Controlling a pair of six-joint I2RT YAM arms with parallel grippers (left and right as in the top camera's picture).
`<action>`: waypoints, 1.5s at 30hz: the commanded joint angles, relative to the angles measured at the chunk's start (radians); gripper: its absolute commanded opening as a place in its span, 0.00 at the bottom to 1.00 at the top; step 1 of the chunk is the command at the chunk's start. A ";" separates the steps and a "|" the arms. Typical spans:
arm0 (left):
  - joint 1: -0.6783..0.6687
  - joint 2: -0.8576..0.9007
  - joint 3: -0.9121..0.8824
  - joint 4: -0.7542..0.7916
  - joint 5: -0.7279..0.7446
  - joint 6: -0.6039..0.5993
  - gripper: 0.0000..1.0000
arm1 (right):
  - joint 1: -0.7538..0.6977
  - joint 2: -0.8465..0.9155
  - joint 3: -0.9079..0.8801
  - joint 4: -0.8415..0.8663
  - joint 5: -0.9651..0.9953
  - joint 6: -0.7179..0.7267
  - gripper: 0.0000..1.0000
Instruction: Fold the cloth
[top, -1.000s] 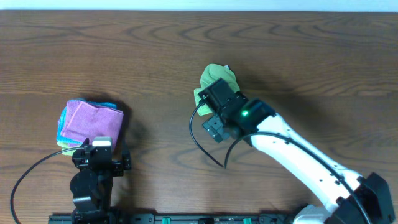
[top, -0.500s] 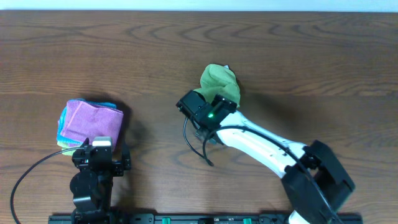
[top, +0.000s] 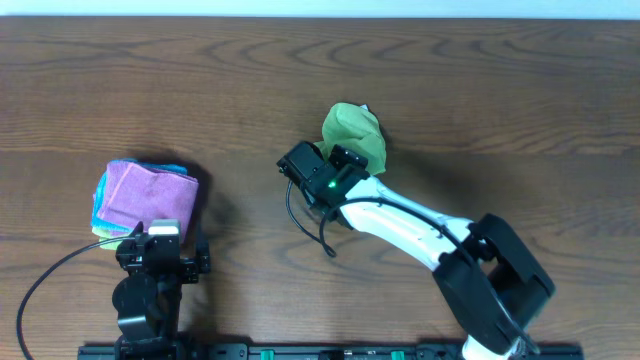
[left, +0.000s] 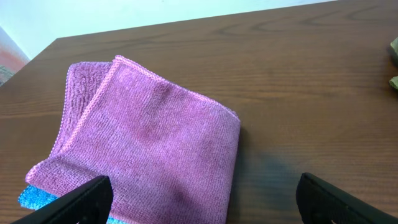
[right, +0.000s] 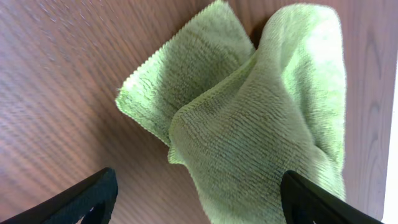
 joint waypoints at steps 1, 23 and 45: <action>-0.006 -0.006 -0.021 -0.006 -0.007 0.017 0.95 | -0.013 0.027 0.010 0.010 0.016 -0.018 0.81; -0.006 -0.006 -0.021 -0.006 -0.006 0.017 0.95 | -0.094 0.044 0.010 0.064 -0.023 -0.017 0.74; -0.006 -0.006 -0.021 -0.006 -0.007 0.017 0.95 | -0.085 0.109 0.014 0.100 0.061 0.003 0.03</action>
